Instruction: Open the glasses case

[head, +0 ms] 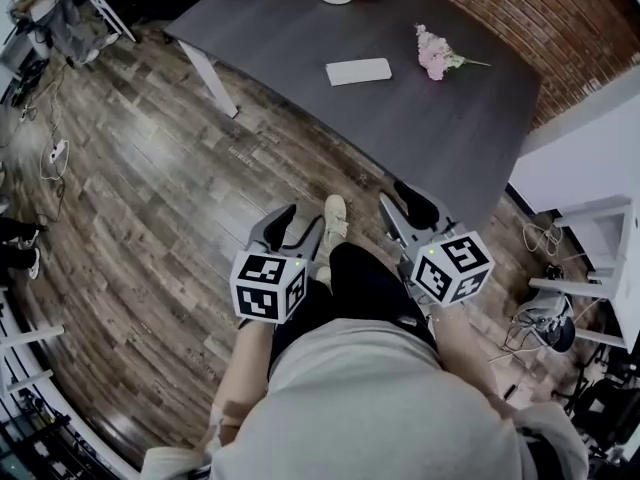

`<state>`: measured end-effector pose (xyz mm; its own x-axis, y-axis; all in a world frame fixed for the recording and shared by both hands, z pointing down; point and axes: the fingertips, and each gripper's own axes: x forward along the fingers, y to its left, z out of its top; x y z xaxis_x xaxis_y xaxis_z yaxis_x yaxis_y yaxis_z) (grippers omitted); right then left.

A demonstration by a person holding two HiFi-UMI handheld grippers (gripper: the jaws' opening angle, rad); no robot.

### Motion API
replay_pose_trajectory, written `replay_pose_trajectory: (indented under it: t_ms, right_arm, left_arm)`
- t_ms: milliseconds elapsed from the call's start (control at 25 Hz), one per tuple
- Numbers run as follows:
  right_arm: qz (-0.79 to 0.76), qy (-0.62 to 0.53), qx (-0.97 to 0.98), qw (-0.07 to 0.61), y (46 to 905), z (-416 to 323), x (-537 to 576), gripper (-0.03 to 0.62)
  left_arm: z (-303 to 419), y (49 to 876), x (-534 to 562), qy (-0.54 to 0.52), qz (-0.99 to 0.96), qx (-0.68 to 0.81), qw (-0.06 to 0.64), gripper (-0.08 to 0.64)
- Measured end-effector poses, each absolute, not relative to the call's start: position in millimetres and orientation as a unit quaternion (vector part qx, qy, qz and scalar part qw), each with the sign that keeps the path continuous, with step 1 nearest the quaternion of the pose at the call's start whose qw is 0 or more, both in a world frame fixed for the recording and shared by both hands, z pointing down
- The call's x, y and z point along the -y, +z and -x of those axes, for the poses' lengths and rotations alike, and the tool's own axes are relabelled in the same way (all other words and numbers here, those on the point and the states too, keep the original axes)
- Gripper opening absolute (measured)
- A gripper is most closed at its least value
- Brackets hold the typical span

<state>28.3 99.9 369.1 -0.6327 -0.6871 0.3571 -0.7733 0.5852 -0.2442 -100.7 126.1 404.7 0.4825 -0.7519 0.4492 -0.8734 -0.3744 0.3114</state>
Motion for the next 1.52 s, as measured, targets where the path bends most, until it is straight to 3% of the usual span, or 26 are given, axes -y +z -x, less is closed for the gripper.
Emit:
replay_pose_trajectory:
  t_ms: [880, 1520]
  right_arm:
    - [-0.388, 0.197, 0.894, 0.111, 375.4, -9.7, 84.2, 0.137]
    - [-0.406, 0.211, 0.880, 0.125, 393.5, -43.1, 156.7, 0.144]
  left_arm:
    - [106.6, 393.4, 65.5, 0.130, -0.816, 0.510, 0.239, 0.212]
    - [91.9, 398.7, 149.6, 0.130, -0.813, 0.518, 0.234, 0.204]
